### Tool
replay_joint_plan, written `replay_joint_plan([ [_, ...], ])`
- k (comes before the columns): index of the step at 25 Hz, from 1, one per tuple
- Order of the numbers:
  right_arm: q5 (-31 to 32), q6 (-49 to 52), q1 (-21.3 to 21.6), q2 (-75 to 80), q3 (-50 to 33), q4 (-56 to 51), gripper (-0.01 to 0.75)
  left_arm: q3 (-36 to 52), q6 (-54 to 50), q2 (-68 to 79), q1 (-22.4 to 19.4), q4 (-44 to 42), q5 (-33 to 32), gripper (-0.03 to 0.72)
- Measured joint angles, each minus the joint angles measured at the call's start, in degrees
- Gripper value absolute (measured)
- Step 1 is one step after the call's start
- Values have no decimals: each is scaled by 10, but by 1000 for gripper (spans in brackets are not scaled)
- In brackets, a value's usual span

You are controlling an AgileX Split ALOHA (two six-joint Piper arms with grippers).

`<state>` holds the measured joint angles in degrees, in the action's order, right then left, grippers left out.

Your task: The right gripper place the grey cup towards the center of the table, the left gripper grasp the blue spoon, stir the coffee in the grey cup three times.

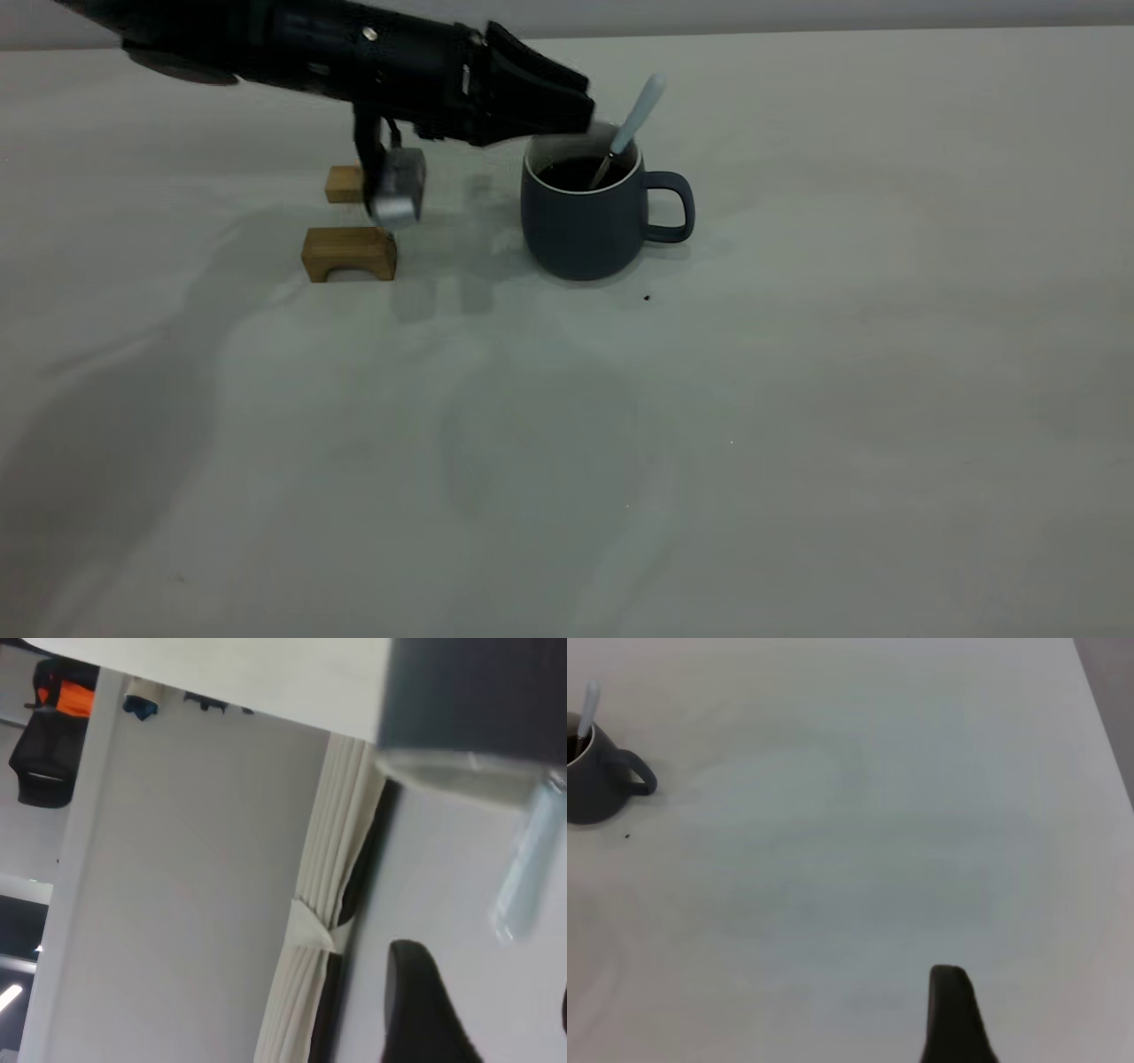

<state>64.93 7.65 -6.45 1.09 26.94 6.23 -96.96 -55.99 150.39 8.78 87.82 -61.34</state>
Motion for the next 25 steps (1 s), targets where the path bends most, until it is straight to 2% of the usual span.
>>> replay_joint_plan([
  [6, 0, 0, 0, 0, 0, 0, 535, 0, 11, -58, -25, -36, -40, 490],
  [10, 0, 0, 0, 0, 0, 0, 535, 0, 103, -125, -26, -145, -50, 490],
  [13, 0, 0, 0, 0, 0, 0, 535, 0, 195, -185, -25, -284, -55, 488],
  [18, 0, 0, 0, 0, 0, 0, 535, 0, 324, -296, -15, -568, -56, 460],
  [22, 0, 0, 0, 0, 0, 0, 535, 1, 379, -383, 10, -759, -56, 434],
  [25, 0, 0, 0, 0, 0, 0, 535, 1, 390, -455, 35, -852, -56, 414],
])
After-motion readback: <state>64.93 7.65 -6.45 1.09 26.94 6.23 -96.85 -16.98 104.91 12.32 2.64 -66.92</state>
